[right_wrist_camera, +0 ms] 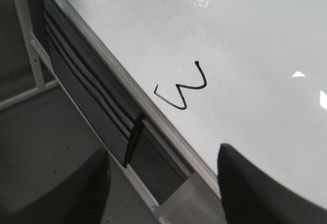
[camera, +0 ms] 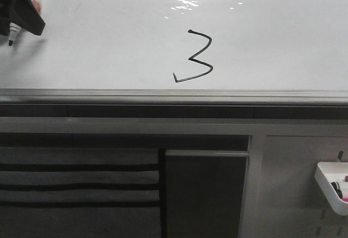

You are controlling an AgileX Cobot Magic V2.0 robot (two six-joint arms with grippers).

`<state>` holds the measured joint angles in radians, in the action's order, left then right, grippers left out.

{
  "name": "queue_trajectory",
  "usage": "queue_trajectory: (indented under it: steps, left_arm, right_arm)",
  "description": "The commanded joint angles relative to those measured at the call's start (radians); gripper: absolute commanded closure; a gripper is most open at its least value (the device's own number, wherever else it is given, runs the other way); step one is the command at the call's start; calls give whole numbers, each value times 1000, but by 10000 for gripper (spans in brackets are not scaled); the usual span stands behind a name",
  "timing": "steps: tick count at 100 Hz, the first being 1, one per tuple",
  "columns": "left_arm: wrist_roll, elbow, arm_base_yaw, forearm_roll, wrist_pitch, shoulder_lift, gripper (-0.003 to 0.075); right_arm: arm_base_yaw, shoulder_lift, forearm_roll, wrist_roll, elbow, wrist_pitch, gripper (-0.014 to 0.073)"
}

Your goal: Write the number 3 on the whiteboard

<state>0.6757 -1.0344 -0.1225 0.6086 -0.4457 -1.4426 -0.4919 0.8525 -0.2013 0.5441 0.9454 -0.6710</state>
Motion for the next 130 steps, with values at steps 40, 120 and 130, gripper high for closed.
queue_trajectory:
  steps: [40,120,130]
  left_arm:
    - [-35,235,6,-17,74,686,280]
    - [-51,602,77,-88,147,1108,364]
    - [-51,651,91,-86,188,1227,477]
  right_arm:
    - [264,-196,6,-391,-20,-52,657]
    - [290,-267,25,-401,-102,-120,660]
    - [290,-267,25,-401,-102,-120,660]
